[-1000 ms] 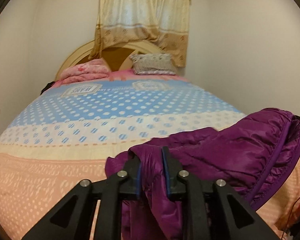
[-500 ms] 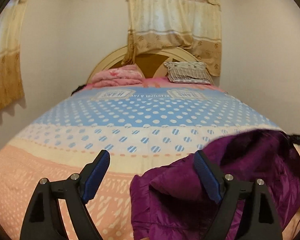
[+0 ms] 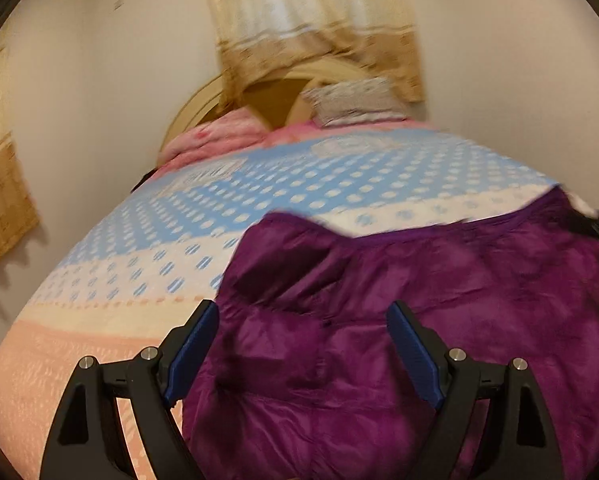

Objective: Fold large clothes

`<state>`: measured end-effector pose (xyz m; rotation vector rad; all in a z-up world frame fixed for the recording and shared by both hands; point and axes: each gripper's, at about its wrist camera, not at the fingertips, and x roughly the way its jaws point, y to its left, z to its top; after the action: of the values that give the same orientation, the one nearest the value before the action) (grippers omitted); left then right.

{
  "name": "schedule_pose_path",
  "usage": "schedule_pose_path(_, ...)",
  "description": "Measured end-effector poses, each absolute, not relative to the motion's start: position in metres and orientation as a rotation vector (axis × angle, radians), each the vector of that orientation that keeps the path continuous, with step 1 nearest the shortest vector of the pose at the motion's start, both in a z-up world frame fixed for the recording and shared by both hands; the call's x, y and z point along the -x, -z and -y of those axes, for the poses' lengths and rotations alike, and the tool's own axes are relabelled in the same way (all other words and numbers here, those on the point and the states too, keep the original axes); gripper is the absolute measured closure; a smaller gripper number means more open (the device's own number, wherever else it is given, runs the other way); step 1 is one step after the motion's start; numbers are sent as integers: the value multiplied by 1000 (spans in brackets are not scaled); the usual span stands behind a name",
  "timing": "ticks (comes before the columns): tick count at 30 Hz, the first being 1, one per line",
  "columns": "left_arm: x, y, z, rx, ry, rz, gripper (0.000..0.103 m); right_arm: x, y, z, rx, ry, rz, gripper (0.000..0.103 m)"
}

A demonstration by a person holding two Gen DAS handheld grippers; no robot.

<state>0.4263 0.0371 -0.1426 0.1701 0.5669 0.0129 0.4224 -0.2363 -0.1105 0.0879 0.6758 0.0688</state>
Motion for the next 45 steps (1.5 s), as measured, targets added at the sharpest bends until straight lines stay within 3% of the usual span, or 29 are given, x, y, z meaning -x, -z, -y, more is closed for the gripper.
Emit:
schedule_pose_path(4, -449, 163, -62, -64, -85, -648, 17, -433, 135, 203, 24, -100, -693, 14)
schedule_pose_path(9, -464, 182, -73, -12, -85, -693, 17, -457, 168, 223, -79, -33, -748, 14)
schedule_pose_path(23, -485, 204, -70, 17, -34, -807, 12, -472, 186, 230, -128, -11, -833, 7)
schedule_pose_path(36, -479, 191, -79, 84, -31, -833, 10, -476, 186, 226, -94, 7, -888, 6)
schedule_pose_path(41, -449, 149, -58, 56, 35, -705, 10, -450, 144, 203, -107, 4, -778, 8)
schedule_pose_path(45, -455, 156, -49, 37, 30, -706, 10, -449, 139, 167, -22, -29, -759, 8)
